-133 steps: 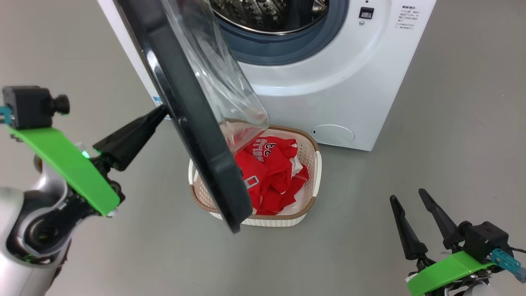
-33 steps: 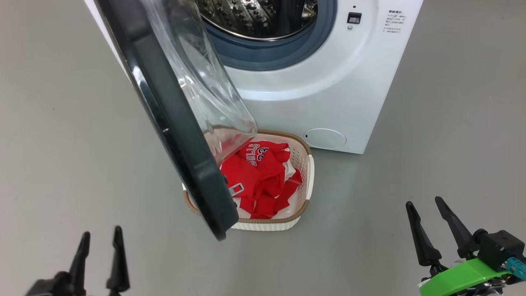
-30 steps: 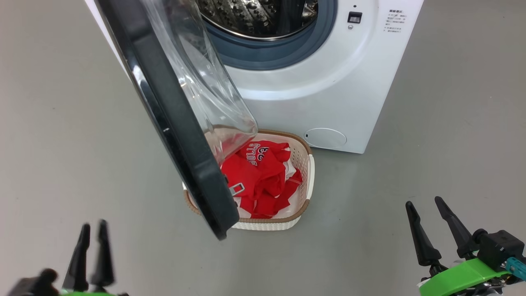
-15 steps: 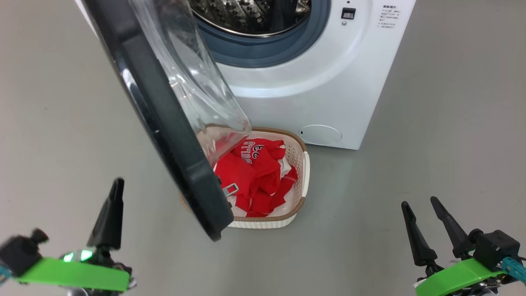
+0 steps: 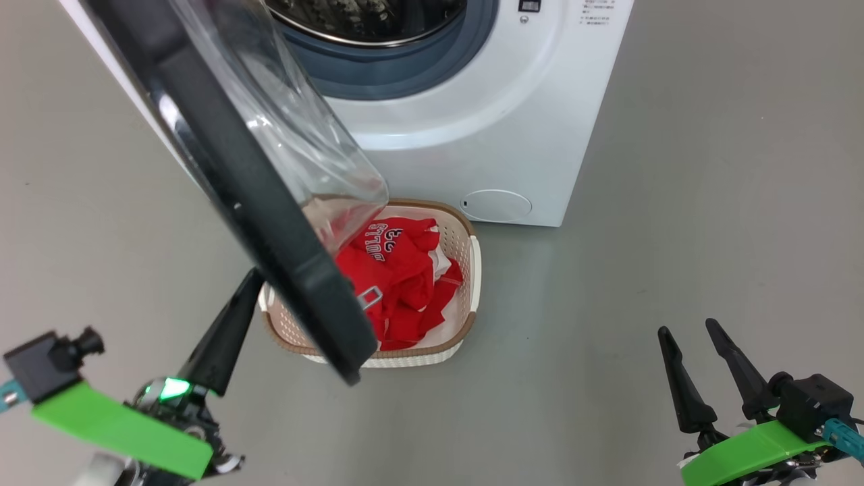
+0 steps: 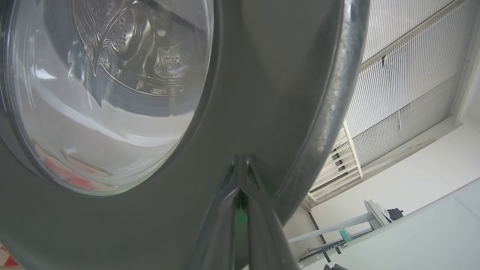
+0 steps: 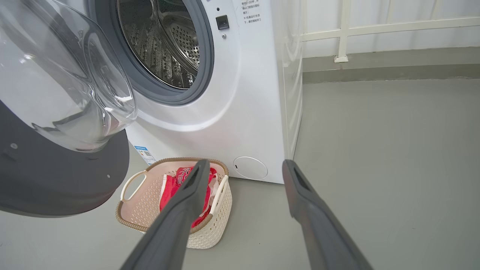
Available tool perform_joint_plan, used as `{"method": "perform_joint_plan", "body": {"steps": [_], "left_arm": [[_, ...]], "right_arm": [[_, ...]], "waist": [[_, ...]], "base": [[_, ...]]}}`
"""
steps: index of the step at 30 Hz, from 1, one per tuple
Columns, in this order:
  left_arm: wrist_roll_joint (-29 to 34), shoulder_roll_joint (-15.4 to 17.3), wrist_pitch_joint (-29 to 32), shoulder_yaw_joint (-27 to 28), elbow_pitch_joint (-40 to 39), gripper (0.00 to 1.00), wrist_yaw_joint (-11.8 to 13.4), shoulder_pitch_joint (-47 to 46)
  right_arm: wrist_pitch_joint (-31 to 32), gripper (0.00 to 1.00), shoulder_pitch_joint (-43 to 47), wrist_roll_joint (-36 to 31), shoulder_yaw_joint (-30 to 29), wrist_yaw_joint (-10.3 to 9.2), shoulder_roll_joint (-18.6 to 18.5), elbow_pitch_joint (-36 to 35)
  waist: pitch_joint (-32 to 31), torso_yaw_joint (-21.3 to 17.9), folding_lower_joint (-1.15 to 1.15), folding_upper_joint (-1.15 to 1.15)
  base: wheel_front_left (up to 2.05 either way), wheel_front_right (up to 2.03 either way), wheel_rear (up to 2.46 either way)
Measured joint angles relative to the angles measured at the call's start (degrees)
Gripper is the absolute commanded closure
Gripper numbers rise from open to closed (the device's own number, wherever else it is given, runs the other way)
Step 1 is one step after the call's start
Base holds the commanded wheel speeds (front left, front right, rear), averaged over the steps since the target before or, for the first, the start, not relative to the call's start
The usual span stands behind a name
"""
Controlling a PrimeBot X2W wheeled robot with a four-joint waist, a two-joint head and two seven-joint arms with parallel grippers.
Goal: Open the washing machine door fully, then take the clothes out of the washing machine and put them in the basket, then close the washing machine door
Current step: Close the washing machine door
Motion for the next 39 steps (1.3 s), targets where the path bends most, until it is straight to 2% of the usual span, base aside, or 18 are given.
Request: {"method": "perform_joint_plan", "body": {"steps": [11,22,30,35,39], "left_arm": [[1.8,-2.4,0.8,-6.2,4.7,1.00,0.0,-11.6],[5.8,-6.0,-1.8,-9.9,13.3,1.00,0.0,-22.8],[8.9,-8.8,-2.2,-9.6,19.9,1.00,0.0,-29.4],[12.1,-11.5,-2.5,-4.8,23.8,1.00,0.0,-33.5],[14.8,-13.0,-2.6,-3.1,26.4,1.00,0.0,-36.3]], "right_arm": [[0.0,0.00,-2.2,0.1,0.6,0.00,0.2,-0.2],[0.0,0.00,-4.5,0.1,0.0,0.00,0.8,-0.7],[0.0,0.00,-5.9,0.4,-0.4,0.00,1.7,-0.9],[0.0,0.00,-7.3,0.5,-0.7,0.00,2.2,-1.1],[0.0,0.00,-8.3,0.5,-0.8,0.01,2.6,-1.1]], "waist": [[1.9,-1.8,0.00,0.00],[5.1,-4.9,0.00,0.00],[7.4,-7.3,0.00,0.00],[9.4,-9.0,0.00,0.00],[10.8,-10.4,0.00,0.00]], "base": [[0.00,0.00,0.00],[0.00,0.00,0.00],[0.00,0.00,0.00],[0.00,0.00,0.00],[0.00,0.00,0.00]]}}
